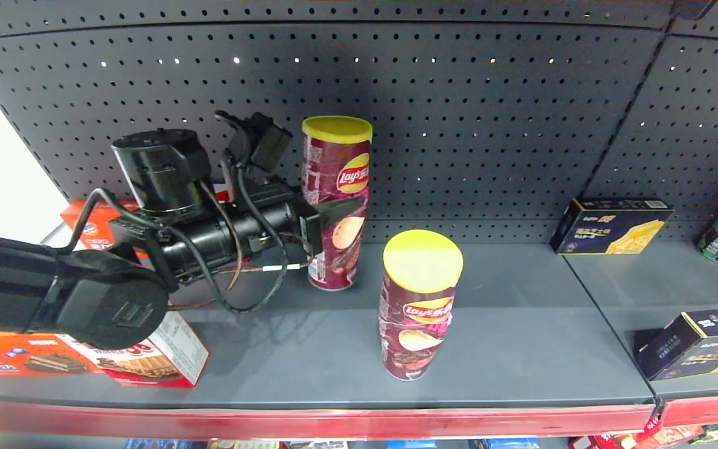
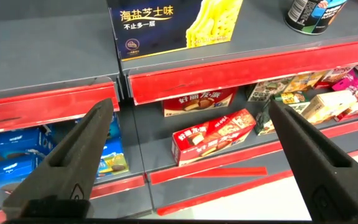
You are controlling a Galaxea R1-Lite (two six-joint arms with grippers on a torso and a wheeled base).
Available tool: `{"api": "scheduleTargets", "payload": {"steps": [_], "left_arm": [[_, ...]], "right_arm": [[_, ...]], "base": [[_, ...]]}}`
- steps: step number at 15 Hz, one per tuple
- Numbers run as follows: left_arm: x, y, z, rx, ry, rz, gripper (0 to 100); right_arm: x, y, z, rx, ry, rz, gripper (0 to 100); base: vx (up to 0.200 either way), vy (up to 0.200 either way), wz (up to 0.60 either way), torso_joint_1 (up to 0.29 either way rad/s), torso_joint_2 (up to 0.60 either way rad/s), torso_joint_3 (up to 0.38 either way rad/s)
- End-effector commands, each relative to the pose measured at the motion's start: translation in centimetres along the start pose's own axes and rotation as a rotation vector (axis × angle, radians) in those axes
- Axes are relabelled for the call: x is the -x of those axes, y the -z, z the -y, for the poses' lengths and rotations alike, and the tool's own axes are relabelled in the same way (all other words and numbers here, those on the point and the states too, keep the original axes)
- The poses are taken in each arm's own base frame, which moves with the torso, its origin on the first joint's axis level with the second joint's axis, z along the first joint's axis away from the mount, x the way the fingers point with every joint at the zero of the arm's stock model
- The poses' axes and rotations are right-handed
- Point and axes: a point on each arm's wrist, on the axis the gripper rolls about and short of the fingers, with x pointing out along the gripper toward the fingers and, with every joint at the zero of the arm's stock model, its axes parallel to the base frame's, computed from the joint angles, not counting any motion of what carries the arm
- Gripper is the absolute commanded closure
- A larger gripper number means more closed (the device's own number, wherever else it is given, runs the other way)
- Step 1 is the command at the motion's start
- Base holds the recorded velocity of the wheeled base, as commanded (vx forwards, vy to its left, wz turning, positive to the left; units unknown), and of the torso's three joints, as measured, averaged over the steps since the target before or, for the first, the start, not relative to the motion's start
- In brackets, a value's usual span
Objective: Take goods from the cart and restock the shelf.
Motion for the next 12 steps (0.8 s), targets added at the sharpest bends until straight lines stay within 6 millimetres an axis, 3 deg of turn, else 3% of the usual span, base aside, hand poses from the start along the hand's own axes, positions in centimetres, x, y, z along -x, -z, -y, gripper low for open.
{"api": "scheduleTargets", "payload": {"steps": [1,8,12], "left_arm": [[-2.9,1.3,-0.4,0.019,-0.016,-0.004,100],[-5.3,4.4,-0.5,0.023,-0.021,-0.01,100],[-6.1,5.1,-1.1,0.023,-0.026,-0.002,100]], "right_arm": [[0.0,0.0,0.0,0.002,0.0,-0.004,0],[0.0,0.0,0.0,0.0,0.0,-0.004,0],[0.0,0.0,0.0,0.0,0.0,-0.004,0]], "base": [[0.0,0.0,0.0,0.0,0.0,0.0],[0.0,0.0,0.0,0.0,0.0,0.0],[0.0,0.0,0.0,0.0,0.0,0.0]]}}
